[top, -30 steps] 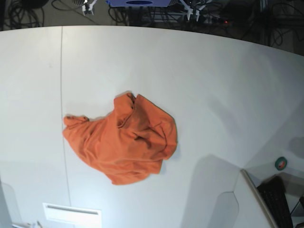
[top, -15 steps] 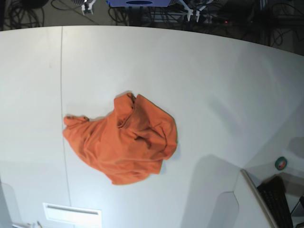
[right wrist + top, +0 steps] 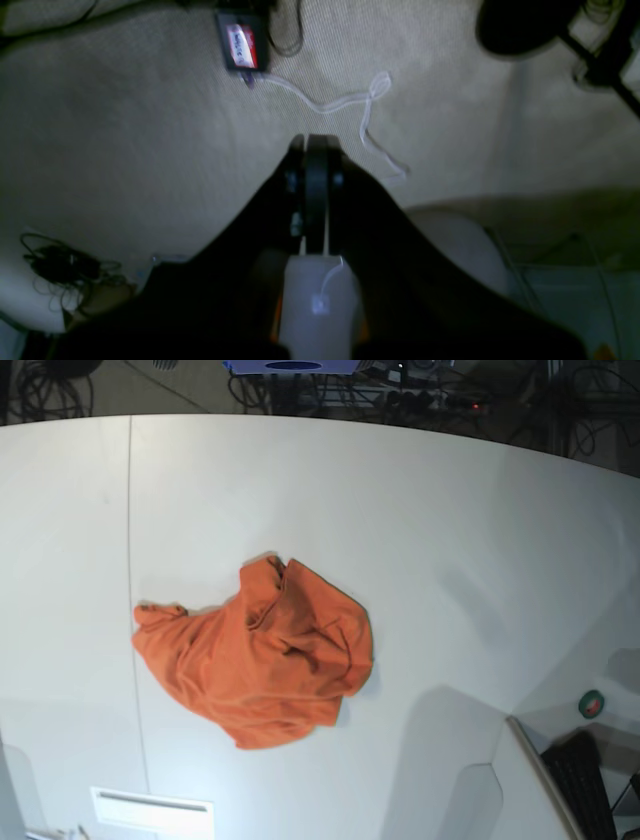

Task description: Layout the t-shirt on the table in an organized manner, then fold the t-shirt properly

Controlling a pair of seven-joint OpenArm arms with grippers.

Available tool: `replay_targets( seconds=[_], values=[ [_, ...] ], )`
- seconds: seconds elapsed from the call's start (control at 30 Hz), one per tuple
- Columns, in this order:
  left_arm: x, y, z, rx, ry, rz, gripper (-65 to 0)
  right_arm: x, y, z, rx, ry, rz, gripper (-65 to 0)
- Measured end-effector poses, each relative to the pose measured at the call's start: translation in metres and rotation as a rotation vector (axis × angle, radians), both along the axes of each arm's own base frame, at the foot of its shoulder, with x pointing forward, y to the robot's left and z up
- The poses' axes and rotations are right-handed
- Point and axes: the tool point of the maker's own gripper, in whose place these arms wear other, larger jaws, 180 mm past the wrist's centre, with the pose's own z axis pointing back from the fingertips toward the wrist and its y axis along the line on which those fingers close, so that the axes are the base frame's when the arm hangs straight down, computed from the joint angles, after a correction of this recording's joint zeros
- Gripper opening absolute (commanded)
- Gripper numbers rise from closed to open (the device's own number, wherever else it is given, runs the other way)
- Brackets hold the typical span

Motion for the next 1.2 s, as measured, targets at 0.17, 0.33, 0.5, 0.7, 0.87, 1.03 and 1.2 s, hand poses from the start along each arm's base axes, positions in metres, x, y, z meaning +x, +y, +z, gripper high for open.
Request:
replay_targets(
  seconds=[0.17, 0.33, 0.5, 0.7, 0.87, 1.03, 1.2],
  values=[
    [-0.012, -0.001, 0.035, -0.019, -0.057, -0.048, -65.0, 0.028, -0.008, 0.051, -0.031, -0.101, 0.036, -65.0],
    [0.013, 0.007, 0.092, -0.023, -0.197, -0.120, -65.0, 0.074, -0.001, 0.111, -0.032, -0.258, 0.065, -65.0],
    [0.090, -0.014, 0.162, -0.195, -0.435, 0.021, -65.0, 0.179, 0.007, 0.190, -0.032, -0.572, 0.111, -65.0],
    [0.197, -0.008, 0.214, -0.351, -0.689, 0.182, -65.0, 0.280, 0.052, 0.206, 0.061, -0.763, 0.196, -65.0],
    [0.261, -0.010, 0.210, -0.395, -0.606, 0.184, -62.2, 0.347, 0.102, 0.228, 0.148, -0.828, 0.299, -65.0],
    [0.295, 0.031, 0.219, -0.352, -0.618, 0.325, -46.6, 0.404, 0.163, 0.245, 0.218, -0.881, 0.420, -45.9],
    [0.294, 0.121, 0.235, -0.183, -0.711, 0.524, -45.7, 0.430, 0.222, 0.205, 0.258, -0.805, 0.562, -29.3]
  ],
)
